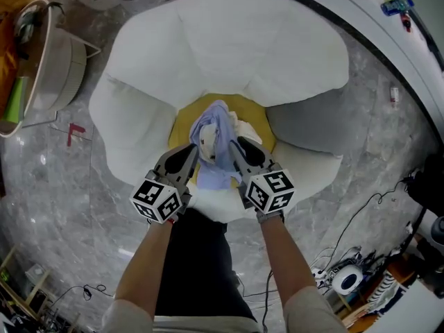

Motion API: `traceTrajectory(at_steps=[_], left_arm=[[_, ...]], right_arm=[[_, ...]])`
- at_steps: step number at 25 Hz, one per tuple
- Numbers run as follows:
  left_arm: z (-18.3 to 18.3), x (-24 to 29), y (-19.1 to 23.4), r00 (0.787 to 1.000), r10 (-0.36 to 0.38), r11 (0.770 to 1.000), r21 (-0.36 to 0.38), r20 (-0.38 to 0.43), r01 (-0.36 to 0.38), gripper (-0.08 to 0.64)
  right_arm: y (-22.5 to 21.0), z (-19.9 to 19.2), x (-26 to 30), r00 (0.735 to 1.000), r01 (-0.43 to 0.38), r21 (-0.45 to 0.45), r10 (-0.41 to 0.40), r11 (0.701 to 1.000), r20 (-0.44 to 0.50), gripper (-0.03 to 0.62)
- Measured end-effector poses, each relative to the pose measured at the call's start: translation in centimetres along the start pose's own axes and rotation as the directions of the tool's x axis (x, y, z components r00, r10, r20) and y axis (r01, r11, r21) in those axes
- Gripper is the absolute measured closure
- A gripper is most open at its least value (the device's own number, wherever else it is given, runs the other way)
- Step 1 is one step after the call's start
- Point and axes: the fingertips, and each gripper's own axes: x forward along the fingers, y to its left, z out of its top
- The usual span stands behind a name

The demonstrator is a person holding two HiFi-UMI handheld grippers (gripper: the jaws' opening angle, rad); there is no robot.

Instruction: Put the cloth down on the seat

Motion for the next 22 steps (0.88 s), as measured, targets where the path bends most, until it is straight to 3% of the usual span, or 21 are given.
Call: traceTrajectory(at_steps=[11,22], left_arm=[[1.6,-2.3,-4.3,1.000,0.001,1.000,-0.019,0.021,0.000,0.546],[6.1,-5.9,-9.8,0.999,-0.027,0.999,0.023,0.037,0.026,0.546]], right_arm=[[4.4,2.4,-4.6,0.998,-0.063,-0.088,0.065,0.994,0.019,0.551],[9.7,6.9,-10.5,0.991,-0.111,-0.169,0.122,0.979,0.056,0.574]])
